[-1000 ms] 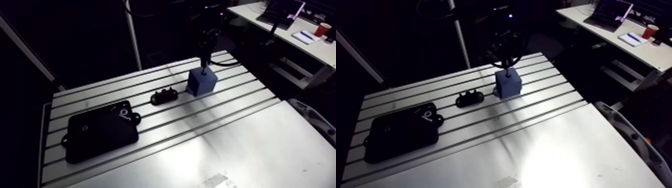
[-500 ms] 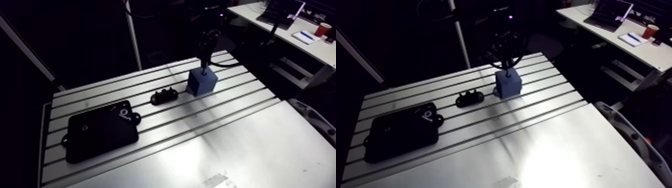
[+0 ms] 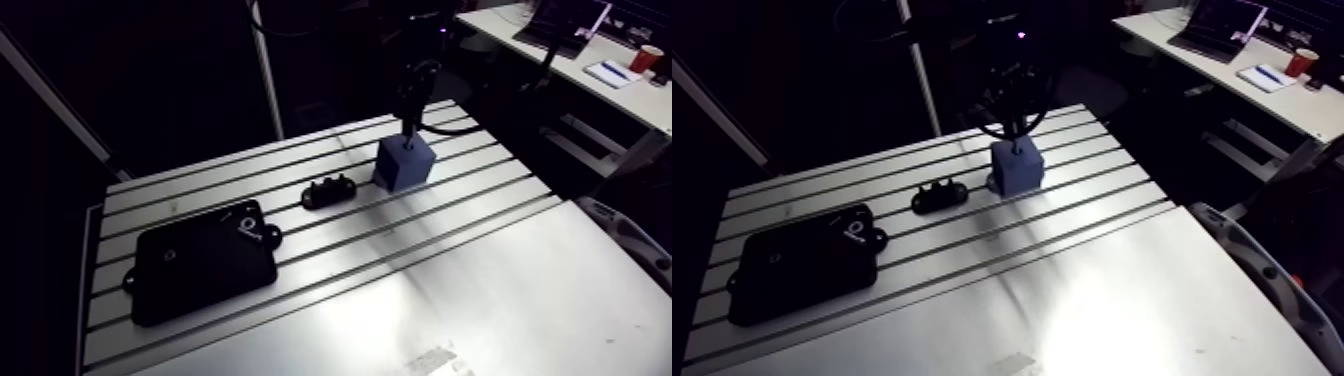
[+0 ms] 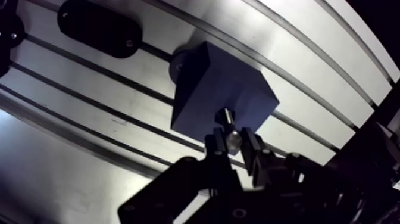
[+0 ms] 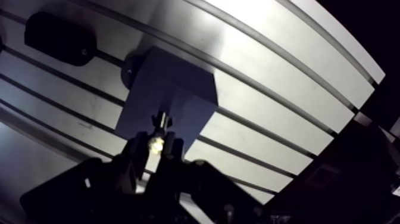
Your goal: Pick up the M10 bolt and insert it into the hex recess until seated.
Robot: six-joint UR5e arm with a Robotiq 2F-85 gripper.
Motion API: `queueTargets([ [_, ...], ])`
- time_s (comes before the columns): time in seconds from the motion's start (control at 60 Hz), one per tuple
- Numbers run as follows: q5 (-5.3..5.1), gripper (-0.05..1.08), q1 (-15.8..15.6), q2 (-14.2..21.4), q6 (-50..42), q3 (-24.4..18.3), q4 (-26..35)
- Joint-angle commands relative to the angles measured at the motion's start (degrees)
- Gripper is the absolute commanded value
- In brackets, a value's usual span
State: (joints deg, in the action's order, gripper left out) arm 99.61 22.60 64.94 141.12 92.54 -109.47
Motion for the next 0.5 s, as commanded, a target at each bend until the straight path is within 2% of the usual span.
queueTargets([
  [0.017,0.02,0.76,0.08,-0.13,0.0,0.05,0.0],
  [0.5,0.1,0.76,0.08,-0.13,0.09,0.48,-0.09],
])
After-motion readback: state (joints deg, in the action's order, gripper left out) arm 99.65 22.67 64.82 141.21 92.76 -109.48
